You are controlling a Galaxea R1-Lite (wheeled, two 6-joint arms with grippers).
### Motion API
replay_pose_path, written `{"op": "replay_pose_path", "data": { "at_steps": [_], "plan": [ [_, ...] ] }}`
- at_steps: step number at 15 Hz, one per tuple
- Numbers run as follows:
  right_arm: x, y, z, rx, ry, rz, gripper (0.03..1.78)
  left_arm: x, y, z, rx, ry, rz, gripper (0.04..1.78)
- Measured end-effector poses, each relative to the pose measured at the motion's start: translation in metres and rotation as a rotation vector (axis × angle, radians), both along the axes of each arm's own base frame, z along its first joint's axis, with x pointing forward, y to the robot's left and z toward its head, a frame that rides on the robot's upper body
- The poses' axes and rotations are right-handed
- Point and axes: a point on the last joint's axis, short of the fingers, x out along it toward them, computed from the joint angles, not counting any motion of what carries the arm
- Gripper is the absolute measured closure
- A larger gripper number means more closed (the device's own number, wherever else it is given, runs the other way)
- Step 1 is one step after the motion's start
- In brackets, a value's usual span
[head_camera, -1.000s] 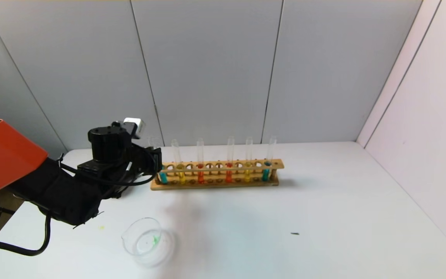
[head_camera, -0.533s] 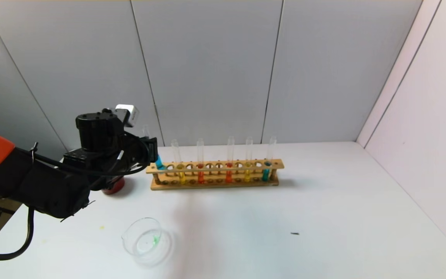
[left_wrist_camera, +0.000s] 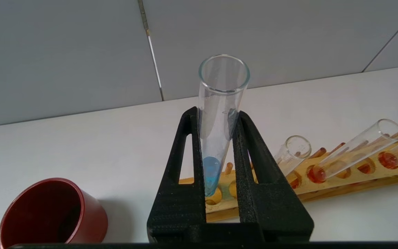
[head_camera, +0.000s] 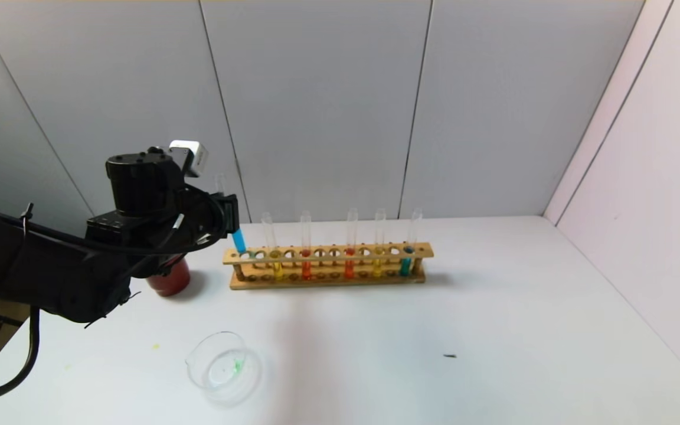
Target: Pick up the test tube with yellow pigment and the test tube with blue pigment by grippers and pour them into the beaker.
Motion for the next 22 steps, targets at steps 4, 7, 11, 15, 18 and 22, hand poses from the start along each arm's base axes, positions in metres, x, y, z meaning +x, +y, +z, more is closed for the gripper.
{"op": "replay_pose_path", "data": {
  "at_steps": [4,7,11,15,18,22],
  "plan": [
    [0.000,0.000,0.000,0.000,0.000,0.000,0.07,-0.001,-0.002,0.010,0.003,-0.004,-0.003,1.52],
    [0.000,0.000,0.000,0.000,0.000,0.001,0.07,-0.013,0.001,0.021,0.037,0.022,-0.006,1.52],
    [0.000,0.000,0.000,0.000,0.000,0.001,0.07,-0.049,0.013,0.042,0.112,0.087,-0.020,1.52],
    [0.000,0.000,0.000,0.000,0.000,0.001,0.07,-0.091,0.027,0.047,0.245,0.253,-0.050,1.52],
    [0.000,0.000,0.000,0.000,0.000,0.001,0.07,-0.115,0.036,0.035,0.398,0.367,-0.102,1.52],
    [0.000,0.000,0.000,0.000,0.000,0.000,0.07,-0.125,0.039,0.023,0.475,0.409,-0.113,1.52]
  ]
}}
